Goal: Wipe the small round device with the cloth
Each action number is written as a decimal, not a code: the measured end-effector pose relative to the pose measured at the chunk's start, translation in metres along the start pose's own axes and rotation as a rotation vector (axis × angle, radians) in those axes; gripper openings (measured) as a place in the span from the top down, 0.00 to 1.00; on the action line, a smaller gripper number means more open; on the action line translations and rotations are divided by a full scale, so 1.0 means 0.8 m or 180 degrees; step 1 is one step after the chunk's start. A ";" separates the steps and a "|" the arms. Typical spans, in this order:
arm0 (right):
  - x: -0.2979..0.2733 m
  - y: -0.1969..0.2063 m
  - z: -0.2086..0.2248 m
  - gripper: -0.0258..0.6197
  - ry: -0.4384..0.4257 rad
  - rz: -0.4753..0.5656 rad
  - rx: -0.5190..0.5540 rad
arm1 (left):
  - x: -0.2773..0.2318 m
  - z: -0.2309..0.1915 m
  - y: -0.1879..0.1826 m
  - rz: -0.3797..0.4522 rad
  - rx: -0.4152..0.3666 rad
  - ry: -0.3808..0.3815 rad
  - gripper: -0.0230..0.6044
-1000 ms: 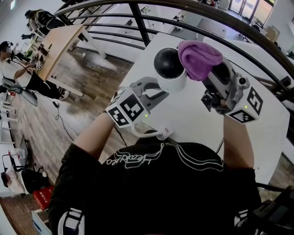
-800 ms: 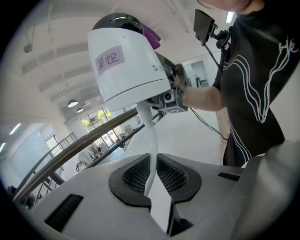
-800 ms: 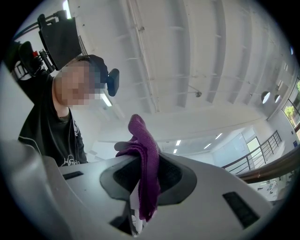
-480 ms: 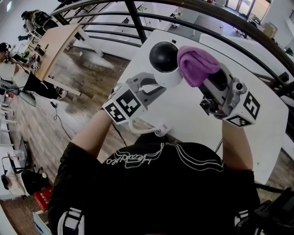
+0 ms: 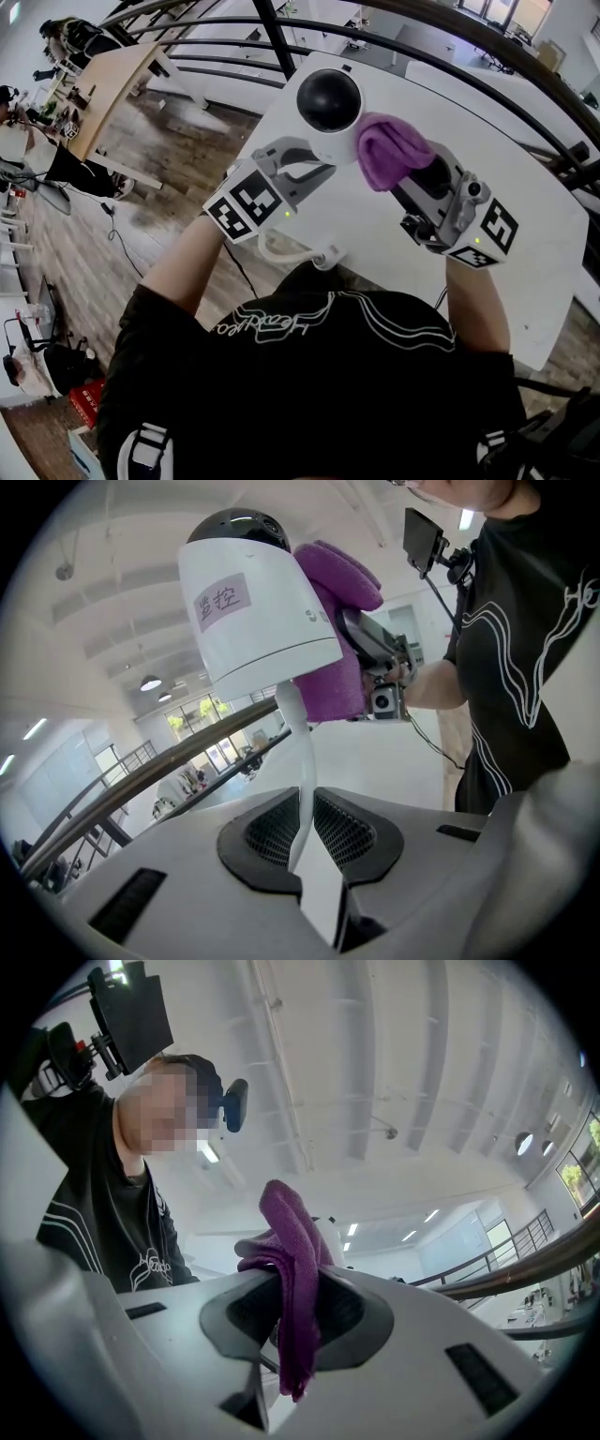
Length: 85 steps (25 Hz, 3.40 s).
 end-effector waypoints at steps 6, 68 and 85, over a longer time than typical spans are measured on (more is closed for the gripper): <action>0.009 0.026 -0.006 0.85 0.0055 -0.0105 -0.0047 | -0.001 0.000 -0.001 -0.0020 0.0028 -0.0021 0.88; -0.071 0.019 -0.093 0.85 0.1558 -0.1816 0.3092 | -0.005 -0.019 0.013 0.0554 -0.0107 0.0893 0.88; -0.073 0.102 -0.090 0.85 0.2160 -0.1920 0.2408 | 0.002 -0.025 0.028 0.0819 -0.0124 0.1090 0.88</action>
Point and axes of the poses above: the fingertips, and each gripper's own axes: x backward along the fingers, z to its right, y out of its underside, the point moved 6 cm from there along x, backward along the fingers, and after that the axes turned 15 degrees about -x, right-handed, at the moved point
